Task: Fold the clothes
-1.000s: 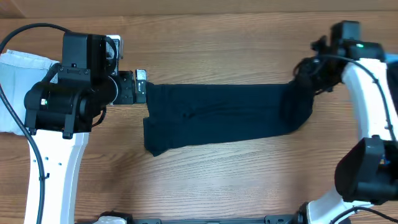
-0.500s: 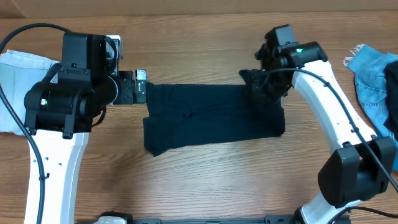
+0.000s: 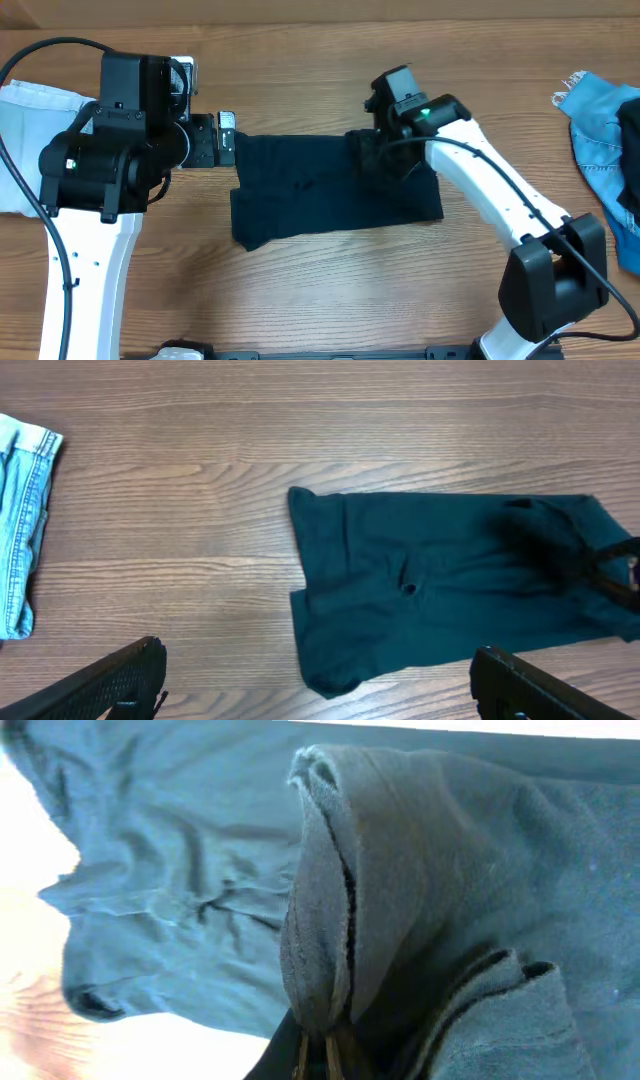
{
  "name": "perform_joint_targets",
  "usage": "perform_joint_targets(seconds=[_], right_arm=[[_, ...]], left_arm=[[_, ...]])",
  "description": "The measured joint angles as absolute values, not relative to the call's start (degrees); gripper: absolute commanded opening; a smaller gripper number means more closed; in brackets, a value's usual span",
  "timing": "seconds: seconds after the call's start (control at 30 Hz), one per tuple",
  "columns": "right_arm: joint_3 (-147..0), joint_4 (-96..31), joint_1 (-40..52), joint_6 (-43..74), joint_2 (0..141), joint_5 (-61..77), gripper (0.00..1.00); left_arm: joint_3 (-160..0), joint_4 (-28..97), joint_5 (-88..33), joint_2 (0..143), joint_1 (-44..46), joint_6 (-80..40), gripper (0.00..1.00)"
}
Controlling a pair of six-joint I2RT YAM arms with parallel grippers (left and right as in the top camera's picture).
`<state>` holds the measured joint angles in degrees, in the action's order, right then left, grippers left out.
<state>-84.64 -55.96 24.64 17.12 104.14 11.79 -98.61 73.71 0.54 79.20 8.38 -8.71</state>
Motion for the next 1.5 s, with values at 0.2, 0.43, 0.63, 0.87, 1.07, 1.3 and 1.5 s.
perform_joint_targets(seconds=[0.2, 0.43, 0.63, 0.87, 1.07, 1.3, 1.5], right_arm=[[-84.62, -54.04, 27.14, 18.61, 104.14, 11.81, 0.04], [-84.62, -53.36, 28.53, 19.49, 104.14, 11.79, 0.05], [-84.62, -53.17, 31.35, 19.66, 104.14, 11.79, 0.75], [-84.62, -53.17, 32.18, 19.64, 104.14, 11.57, 0.72], [-84.62, -58.24, 28.6, 19.7, 104.14, 7.7, 0.46], [-79.68, -58.17, 21.45, 15.31, 104.14, 10.87, 0.53], [-72.14, -52.12, 22.15, 10.26, 104.14, 17.85, 0.53]], left_arm=[[-98.61, 73.73, 0.54, 79.2, 8.38, -8.71, 1.0], [-98.61, 73.71, 0.54, 79.2, 8.38, -8.69, 1.0], [-98.61, 73.71, 0.54, 79.2, 8.38, -8.71, 1.0], [-98.61, 73.73, 0.54, 79.2, 8.38, -8.71, 1.0], [-98.63, 73.73, 0.54, 79.2, 8.38, -8.69, 1.0], [-98.61, 73.69, 0.54, 79.2, 8.38, -8.71, 1.0], [-98.63, 73.73, 0.54, 79.2, 8.38, -8.71, 1.0]])
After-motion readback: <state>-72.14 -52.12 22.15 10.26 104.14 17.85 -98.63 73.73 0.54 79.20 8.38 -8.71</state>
